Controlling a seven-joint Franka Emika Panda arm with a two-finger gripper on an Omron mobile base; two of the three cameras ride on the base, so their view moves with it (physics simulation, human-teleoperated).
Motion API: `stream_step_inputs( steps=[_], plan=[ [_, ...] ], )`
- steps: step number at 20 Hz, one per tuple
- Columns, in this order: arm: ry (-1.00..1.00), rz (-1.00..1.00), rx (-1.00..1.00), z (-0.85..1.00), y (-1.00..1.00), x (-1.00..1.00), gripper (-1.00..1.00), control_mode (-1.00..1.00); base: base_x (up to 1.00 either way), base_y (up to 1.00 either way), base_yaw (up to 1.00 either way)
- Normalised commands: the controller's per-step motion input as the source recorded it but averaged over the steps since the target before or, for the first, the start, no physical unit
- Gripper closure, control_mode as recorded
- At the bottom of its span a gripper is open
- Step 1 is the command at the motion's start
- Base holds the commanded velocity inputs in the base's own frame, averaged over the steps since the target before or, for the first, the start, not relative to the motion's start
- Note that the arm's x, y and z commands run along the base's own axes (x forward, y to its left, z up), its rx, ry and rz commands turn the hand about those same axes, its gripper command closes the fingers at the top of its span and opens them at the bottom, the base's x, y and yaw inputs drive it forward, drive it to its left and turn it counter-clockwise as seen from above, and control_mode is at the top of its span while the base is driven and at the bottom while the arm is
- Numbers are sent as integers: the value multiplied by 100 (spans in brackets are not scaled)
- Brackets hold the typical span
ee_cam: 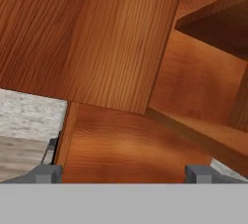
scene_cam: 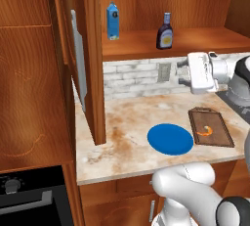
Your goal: Pick the shrimp from the plate and place it on the cutting board. Then pick the condiment bottle from the cabinet and place it next to the cutting board.
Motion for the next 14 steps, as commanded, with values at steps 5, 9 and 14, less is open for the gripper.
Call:
stream_step_inputs(
  steps=[5, 9, 14],
  plan=[
    [0, 0, 2, 34, 0, 22, -100, -100, 0, 0, 0],
    [0, 0, 5, 42, 0, 18, -100, -100, 0, 0, 0],
    [0, 0, 7, 43, 0, 13, -100, -100, 0, 0, 0]
  ],
)
